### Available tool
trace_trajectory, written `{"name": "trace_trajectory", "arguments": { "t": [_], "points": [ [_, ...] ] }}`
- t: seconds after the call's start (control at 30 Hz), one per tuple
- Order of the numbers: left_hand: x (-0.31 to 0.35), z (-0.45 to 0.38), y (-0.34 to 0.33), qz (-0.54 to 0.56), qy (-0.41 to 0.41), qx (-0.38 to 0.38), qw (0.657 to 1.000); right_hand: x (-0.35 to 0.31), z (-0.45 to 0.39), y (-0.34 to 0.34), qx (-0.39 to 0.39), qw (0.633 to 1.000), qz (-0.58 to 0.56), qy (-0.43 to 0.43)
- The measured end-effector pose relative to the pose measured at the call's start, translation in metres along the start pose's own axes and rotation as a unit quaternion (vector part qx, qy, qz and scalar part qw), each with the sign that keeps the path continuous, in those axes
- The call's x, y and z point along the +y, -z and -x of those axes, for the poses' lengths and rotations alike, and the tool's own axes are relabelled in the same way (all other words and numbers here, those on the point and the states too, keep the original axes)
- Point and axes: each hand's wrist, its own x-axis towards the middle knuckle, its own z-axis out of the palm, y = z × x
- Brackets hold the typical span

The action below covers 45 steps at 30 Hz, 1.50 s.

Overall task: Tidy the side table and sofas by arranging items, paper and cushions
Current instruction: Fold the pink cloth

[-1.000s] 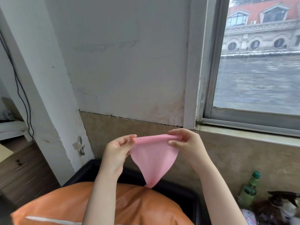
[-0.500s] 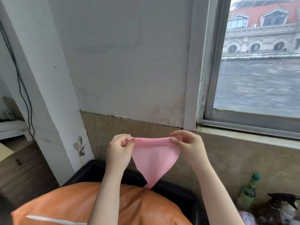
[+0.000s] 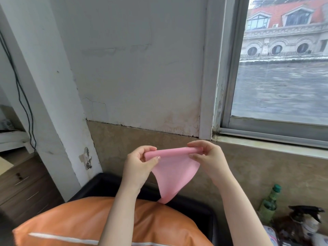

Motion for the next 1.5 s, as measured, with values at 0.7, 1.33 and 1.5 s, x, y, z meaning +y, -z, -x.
{"name": "trace_trajectory", "arguments": {
  "t": [0.7, 1.33, 1.5],
  "points": [
    [0.011, -0.001, 0.003, 0.053, -0.012, 0.024, 0.998, -0.012, 0.007, -0.006, 0.036, 0.991, -0.125, -0.013],
    [0.004, 0.006, -0.003, -0.032, -0.047, 0.083, 0.995, -0.009, 0.015, -0.01, 0.091, 0.995, -0.025, -0.029],
    [0.005, 0.011, 0.002, 0.08, -0.016, -0.055, 0.995, -0.01, 0.019, -0.003, 0.036, 0.993, -0.113, -0.017]
  ]
}}
